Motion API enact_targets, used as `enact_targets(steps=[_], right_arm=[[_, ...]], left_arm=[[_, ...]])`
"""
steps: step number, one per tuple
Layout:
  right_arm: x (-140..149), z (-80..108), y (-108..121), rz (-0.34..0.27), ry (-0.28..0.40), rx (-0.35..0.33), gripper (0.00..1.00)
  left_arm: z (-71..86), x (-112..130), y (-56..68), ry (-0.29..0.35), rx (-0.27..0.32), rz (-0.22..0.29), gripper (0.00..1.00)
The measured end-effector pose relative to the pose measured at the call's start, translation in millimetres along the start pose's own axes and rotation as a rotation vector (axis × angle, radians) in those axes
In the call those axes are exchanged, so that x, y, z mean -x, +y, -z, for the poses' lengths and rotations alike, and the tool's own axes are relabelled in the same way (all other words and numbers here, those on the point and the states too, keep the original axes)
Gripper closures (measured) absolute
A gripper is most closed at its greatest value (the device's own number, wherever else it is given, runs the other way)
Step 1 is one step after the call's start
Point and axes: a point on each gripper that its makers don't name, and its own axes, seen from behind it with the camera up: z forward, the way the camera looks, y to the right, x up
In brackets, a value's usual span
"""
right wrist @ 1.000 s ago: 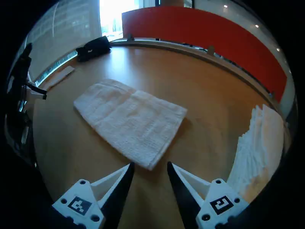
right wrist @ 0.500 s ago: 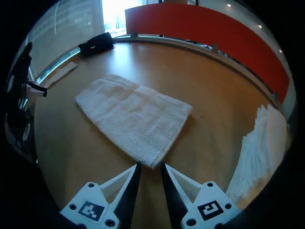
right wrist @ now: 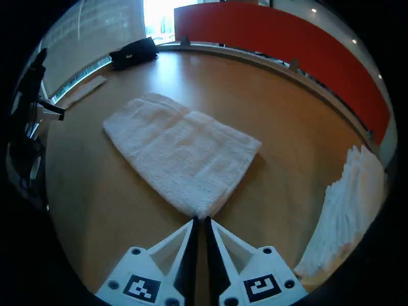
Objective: Fold towel
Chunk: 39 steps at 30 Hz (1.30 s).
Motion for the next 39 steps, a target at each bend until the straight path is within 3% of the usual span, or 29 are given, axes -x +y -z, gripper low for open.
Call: enact_targets(steps=[14, 30, 39], right_arm=[[-27, 8.6, -1, 0.033, 0.048, 0.025, 0.96], [-136, 33.0, -14, 0.177, 0.193, 0.032, 0.96], [-171, 37.3, -27, 0.257, 0.226, 0.014, 0.96]], left_arm=[[0.9, -1, -3.6, 0.003, 0.001, 0.001, 0.08], [2.0, -4, -5.9, 0.012, 0.01, 0.014, 0.08], [3.0, -4, -2.5, 0.014, 0.017, 0.013, 0.09]])
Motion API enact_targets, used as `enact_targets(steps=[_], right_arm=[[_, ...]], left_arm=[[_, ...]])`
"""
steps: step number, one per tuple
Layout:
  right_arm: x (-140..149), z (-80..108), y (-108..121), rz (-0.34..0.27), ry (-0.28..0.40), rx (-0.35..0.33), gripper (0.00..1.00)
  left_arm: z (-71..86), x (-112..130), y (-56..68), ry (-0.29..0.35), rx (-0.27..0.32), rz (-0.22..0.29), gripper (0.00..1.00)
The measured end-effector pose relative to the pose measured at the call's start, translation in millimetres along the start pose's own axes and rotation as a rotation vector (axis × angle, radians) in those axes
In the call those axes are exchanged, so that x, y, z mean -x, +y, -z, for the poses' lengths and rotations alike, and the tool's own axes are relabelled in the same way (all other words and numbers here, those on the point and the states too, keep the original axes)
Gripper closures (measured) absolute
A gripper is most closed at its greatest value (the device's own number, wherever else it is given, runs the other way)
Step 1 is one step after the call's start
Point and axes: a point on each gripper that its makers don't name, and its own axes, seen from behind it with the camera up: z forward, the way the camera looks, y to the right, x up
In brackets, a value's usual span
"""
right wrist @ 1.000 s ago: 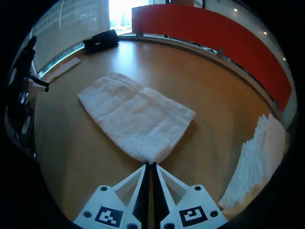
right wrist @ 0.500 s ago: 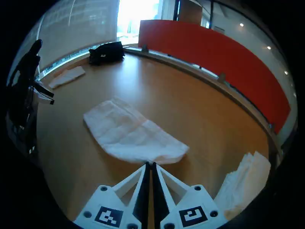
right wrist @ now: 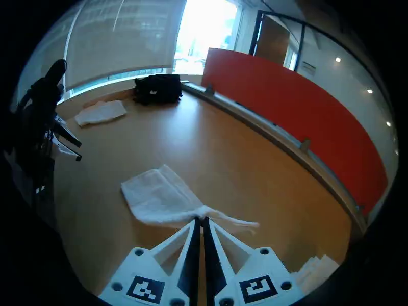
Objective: Fold towel
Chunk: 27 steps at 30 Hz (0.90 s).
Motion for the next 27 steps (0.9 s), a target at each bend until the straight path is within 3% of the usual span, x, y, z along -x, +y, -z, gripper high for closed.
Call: enact_targets(steps=[14, 27], right_arm=[[-15, -7.2, -10, 0.039, 0.001, -0.036, 0.96], [-37, -27.8, -33, 0.11, -0.007, -0.11, 0.96]], left_arm=[[4.8, -6, -1.2, 0.014, -0.001, -0.001, 0.09], [13.5, -7, -5.1, 0.035, -0.006, 0.016, 0.08]])
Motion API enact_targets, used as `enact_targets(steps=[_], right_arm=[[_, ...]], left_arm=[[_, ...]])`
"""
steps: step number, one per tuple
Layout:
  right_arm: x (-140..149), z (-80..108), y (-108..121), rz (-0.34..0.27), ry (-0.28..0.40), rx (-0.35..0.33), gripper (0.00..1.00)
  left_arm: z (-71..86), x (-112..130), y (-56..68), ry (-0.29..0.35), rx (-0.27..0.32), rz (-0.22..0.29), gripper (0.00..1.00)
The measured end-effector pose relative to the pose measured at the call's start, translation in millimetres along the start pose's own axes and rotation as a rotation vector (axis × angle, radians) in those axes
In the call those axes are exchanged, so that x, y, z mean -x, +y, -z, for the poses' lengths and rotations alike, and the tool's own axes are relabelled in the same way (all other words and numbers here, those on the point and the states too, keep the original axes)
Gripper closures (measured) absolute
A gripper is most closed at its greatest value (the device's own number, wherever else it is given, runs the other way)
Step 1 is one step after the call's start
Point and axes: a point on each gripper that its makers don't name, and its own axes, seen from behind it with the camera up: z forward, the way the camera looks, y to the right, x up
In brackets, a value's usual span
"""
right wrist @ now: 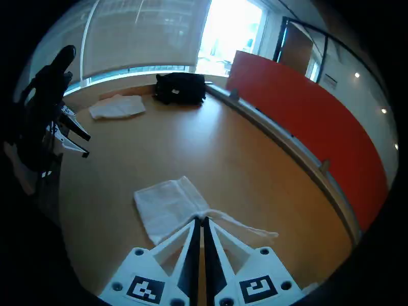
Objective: Fold towel
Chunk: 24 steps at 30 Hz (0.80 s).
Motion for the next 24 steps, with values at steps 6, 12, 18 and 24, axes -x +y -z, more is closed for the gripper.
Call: enact_targets(steps=[6, 12, 18, 24], right_arm=[[-7, -16.5, -19, 0.026, -0.013, -0.055, 0.96], [-10, -34.7, -41, 0.056, -0.034, -0.116, 0.96], [-6, -57.5, -66, 0.066, -0.063, -0.184, 0.96], [6, -84.3, -94, 0.058, -0.103, -0.246, 0.96]], left_arm=[[6.9, -3, -2.7, 0.017, -0.005, 0.012, 0.08], [14.5, -5, -6.1, 0.034, -0.015, 0.019, 0.08], [20.9, -3, -10.2, 0.042, -0.03, 0.032, 0.08], [23.9, 3, -13.8, 0.041, -0.041, 0.053, 0.08]])
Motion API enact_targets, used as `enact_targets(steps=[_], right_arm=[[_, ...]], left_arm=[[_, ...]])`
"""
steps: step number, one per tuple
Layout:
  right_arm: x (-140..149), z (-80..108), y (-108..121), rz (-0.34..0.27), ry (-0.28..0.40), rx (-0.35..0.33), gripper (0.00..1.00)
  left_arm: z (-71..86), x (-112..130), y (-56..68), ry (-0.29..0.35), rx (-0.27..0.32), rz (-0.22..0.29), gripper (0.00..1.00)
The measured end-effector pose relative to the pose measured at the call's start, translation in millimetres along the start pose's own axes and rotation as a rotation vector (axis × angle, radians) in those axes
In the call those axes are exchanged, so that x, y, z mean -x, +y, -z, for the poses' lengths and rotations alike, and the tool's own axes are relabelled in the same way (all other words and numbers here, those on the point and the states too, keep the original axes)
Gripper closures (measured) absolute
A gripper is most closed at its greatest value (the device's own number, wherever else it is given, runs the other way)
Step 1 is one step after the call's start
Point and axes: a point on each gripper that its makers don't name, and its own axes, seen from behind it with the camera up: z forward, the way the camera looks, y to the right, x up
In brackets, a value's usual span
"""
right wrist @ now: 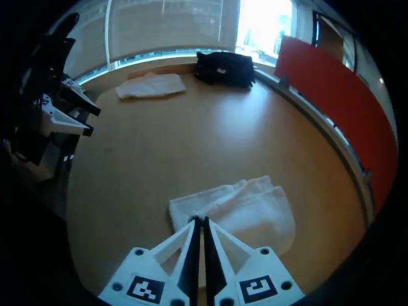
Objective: Fold towel
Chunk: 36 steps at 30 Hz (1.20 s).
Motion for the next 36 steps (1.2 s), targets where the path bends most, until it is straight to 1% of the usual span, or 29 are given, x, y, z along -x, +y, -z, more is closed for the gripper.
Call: enact_targets(steps=[2, 5, 8, 10, 14, 18, 19, 21, 26, 36], right_arm=[[4, -8.1, -4, -0.008, -0.014, -0.014, 0.96], [9, -14.5, -7, -0.016, -0.026, -0.024, 0.95], [10, -15.8, -7, -0.023, -0.028, -0.027, 0.92], [10, -14.9, -6, -0.029, -0.026, -0.026, 0.87], [9, -11.8, -4, -0.045, -0.019, -0.021, 0.69], [7, -6.6, -1, -0.067, -0.004, -0.011, 0.37], [7, -5.3, 0, -0.073, 0.0, -0.009, 0.33], [7, -2.7, 1, -0.086, 0.007, -0.002, 0.31], [12, 2.6, 5, -0.114, 0.013, 0.02, 0.31], [38, 15.2, 3, -0.16, -0.003, 0.059, 0.31]], left_arm=[[0.1, 2, -0.5, -0.001, -0.002, 0.009, 0.08], [-0.2, 2, -0.7, -0.001, -0.003, 0.019, 0.08], [-0.9, 3, -0.5, -0.001, -0.003, 0.021, 0.08], [-1.7, 2, -0.2, -0.002, -0.002, 0.018, 0.08], [-3.0, 1, 0.2, -0.003, -0.002, 0.011, 0.08], [-4.1, -1, 0.6, -0.003, -0.001, 0.006, 0.08], [-4.4, -1, 0.8, -0.003, -0.001, 0.005, 0.09], [-4.9, -1, 1.3, -0.003, 0.0, 0.005, 0.08], [-6.0, -3, 3.4, -0.002, 0.003, 0.001, 0.08], [-8.9, -5, 8.5, -0.003, 0.011, -0.012, 0.08]])
